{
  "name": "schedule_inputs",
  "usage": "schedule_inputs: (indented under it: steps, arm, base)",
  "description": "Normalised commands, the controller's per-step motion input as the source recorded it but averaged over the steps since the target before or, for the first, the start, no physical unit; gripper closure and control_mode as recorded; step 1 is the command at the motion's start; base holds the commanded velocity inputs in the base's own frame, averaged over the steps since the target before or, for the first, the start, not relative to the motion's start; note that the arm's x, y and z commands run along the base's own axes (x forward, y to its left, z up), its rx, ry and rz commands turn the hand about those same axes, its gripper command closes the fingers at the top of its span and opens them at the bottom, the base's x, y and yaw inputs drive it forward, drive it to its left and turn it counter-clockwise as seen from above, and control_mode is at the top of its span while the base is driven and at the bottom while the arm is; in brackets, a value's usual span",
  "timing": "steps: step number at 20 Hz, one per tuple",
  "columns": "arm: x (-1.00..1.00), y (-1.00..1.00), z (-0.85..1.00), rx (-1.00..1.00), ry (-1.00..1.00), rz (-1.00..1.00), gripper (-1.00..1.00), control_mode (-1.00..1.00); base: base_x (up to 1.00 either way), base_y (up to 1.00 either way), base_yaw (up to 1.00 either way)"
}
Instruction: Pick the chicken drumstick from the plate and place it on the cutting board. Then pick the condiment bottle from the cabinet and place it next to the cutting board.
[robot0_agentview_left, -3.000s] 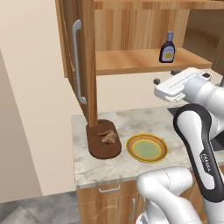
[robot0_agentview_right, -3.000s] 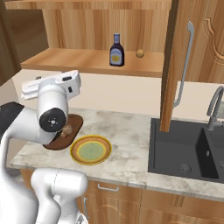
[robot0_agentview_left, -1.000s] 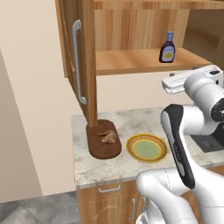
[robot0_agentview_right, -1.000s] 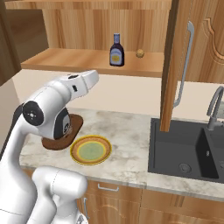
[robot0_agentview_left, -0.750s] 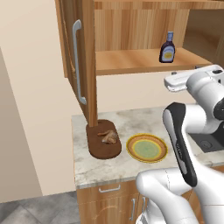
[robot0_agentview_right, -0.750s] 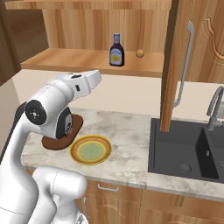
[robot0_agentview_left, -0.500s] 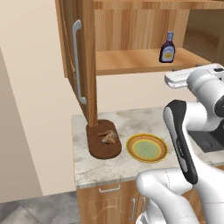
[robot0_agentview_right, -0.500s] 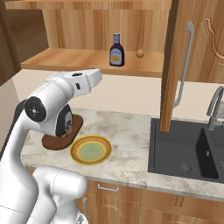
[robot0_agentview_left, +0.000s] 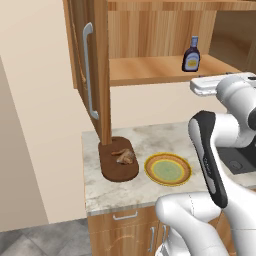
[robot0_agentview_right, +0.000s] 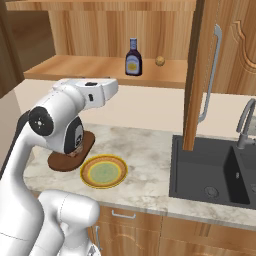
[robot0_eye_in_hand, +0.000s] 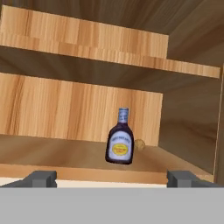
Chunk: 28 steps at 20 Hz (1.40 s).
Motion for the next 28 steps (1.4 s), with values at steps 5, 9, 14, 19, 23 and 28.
schedule_inputs:
  steps: [5, 9, 14, 19, 23, 28]
  arm:
    - [0.00, -0.07, 0.02, 0.04, -0.02, 0.00, -1.00, -1.00]
    - [0.00, -0.01, 0.07, 0.02, -0.06, 0.00, -1.00, -1.00]
    - [0.00, 0.00, 0.02, 0.00, -0.08, 0.00, -1.00, -1.00]
    - [0.00, 0.00, 0.04, 0.01, -0.09, 0.00, -1.00, -1.00]
    - [0.00, -0.02, 0.10, 0.00, -0.04, 0.00, -1.00, -1.00]
    - [0.02, -0.05, 0.20, 0.00, 0.00, 0.00, -1.00, -1.00]
  base:
    - [0.00, 0.00, 0.00]
    - [0.00, 0.00, 0.00]
    - [0.00, 0.00, 0.00]
    - [0.00, 0.00, 0.00]
    - [0.00, 0.00, 0.00]
    - [0.00, 0.00, 0.00]
